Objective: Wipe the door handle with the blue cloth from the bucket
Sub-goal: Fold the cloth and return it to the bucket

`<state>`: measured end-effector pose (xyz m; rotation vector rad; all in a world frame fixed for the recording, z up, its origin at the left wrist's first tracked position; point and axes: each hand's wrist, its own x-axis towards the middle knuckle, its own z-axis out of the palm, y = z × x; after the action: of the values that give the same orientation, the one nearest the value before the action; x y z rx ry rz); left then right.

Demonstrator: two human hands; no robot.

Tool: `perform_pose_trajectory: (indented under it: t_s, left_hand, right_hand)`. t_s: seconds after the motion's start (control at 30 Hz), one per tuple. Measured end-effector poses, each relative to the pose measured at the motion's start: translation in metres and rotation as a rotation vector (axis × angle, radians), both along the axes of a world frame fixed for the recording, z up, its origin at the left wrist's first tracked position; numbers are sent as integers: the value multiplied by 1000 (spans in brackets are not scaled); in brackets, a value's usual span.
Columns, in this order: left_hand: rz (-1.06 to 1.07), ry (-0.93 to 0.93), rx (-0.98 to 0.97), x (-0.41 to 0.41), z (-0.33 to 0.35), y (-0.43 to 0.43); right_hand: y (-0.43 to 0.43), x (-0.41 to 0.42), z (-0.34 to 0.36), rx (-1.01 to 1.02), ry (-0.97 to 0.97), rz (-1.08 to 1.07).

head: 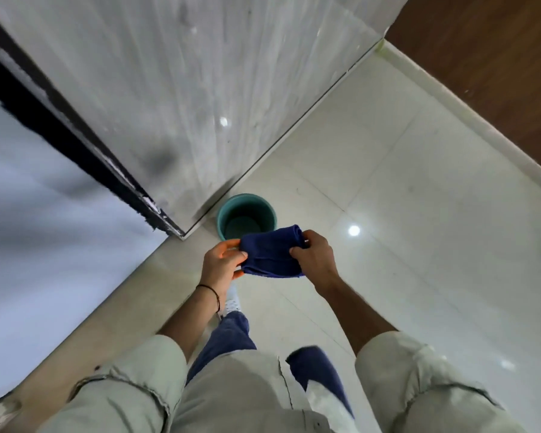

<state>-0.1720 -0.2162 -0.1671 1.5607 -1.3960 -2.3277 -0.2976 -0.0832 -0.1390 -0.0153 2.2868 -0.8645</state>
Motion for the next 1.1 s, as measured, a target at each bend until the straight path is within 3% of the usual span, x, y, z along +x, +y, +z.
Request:
perform_pose_trajectory:
  t_s: [0.2, 0.37, 0.67, 0.9, 1.1]
  left_hand:
    - [12, -86, -92, -59, -28, -28]
    - [51, -206, -81, -88, -89, -38]
    - [233, -296, -15, -146, -302, -38]
    - [232, -303, -27, -162, -424, -37]
    - [136, -572, -372, -136, -443, -27]
  right_hand:
    - [-35, -65, -34, 28, -58, 130]
    - [-60, -112, -111, 64, -129, 261]
    - [-92, -169, -353, 85, -174, 403]
    - [-115, -188, -484, 116, -127, 587]
    - [-112, -178, -504, 204, -2, 846]
